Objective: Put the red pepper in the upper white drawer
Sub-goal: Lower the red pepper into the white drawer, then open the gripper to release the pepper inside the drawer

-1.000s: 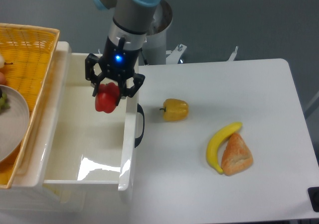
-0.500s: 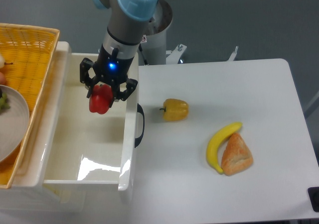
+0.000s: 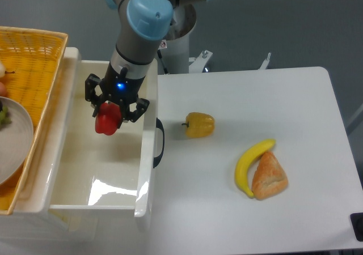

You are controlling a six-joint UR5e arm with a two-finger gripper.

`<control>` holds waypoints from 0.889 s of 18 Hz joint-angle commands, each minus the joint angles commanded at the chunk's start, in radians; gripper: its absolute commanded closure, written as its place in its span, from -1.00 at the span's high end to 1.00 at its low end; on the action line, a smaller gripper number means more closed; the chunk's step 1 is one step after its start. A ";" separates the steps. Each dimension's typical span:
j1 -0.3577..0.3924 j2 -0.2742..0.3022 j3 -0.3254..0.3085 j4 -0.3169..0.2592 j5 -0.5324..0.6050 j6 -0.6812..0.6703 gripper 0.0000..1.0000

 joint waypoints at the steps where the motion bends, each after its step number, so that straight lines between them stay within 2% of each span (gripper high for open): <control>1: 0.000 0.000 0.000 0.002 0.000 0.002 0.19; 16: -0.031 -0.011 0.014 0.006 0.002 0.005 0.21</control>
